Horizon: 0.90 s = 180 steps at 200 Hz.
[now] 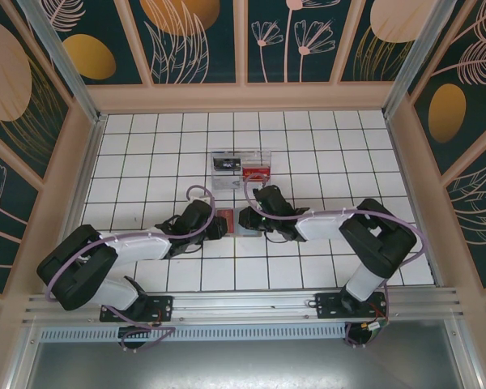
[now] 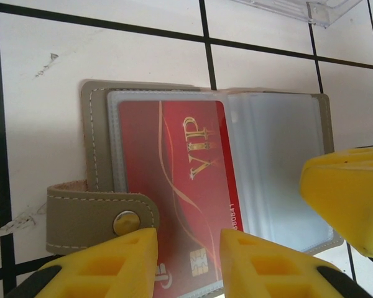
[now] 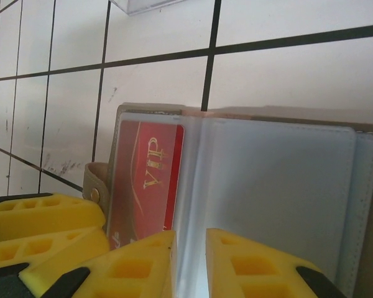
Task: Take the credit cards out of the card holder
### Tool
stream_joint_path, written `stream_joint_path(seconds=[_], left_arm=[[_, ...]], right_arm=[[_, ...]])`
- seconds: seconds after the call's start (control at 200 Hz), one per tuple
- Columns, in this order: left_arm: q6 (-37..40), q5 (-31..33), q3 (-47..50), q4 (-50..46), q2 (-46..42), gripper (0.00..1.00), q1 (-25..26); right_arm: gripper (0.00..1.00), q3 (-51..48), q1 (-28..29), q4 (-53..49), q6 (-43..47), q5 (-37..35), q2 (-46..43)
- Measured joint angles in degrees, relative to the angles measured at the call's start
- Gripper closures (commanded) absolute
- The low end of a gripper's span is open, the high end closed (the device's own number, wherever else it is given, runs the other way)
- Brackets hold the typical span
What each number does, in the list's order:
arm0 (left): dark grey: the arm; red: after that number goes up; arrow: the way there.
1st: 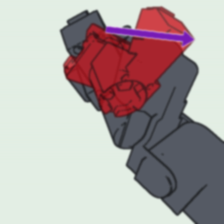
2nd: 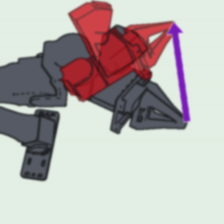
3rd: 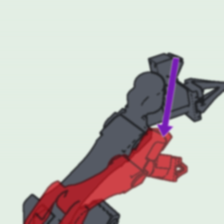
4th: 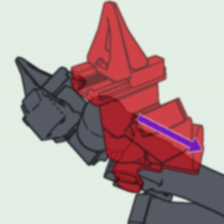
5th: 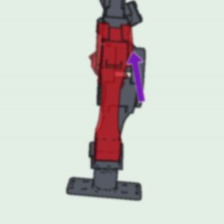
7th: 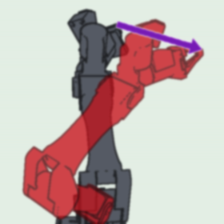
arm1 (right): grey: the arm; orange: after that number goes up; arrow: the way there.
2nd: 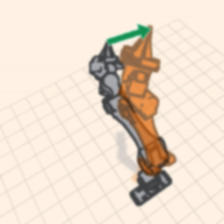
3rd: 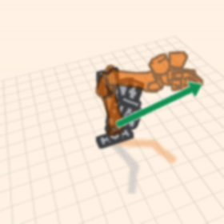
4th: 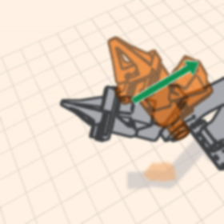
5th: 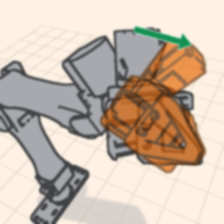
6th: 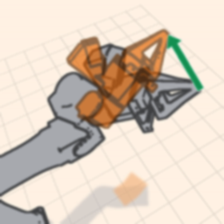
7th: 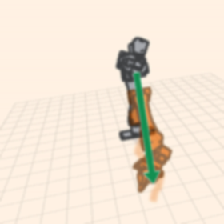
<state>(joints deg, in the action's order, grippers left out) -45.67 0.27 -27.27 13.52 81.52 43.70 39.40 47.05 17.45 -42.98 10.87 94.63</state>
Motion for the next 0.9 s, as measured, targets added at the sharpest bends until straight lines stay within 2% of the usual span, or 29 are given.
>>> stream_joint_path(seconds=[0.235,0.766,0.901], left_arm=[[-0.44,0.15,0.66,0.15,0.57,0.73,-0.11],[-1.07,-1.79,1.09,3.26,1.86,0.72,-0.22],[-1.09,-1.79,1.09,3.26,1.86,0.72,-0.22]], right_arm=[[0.81,1.2,0.31,0.46,-0.94,1.22,1.18],[0.82,2.6,0.66,1.25,-2.43,2.78,4.92],[0.85,2.64,0.63,1.33,-2.6,2.82,5.27]])
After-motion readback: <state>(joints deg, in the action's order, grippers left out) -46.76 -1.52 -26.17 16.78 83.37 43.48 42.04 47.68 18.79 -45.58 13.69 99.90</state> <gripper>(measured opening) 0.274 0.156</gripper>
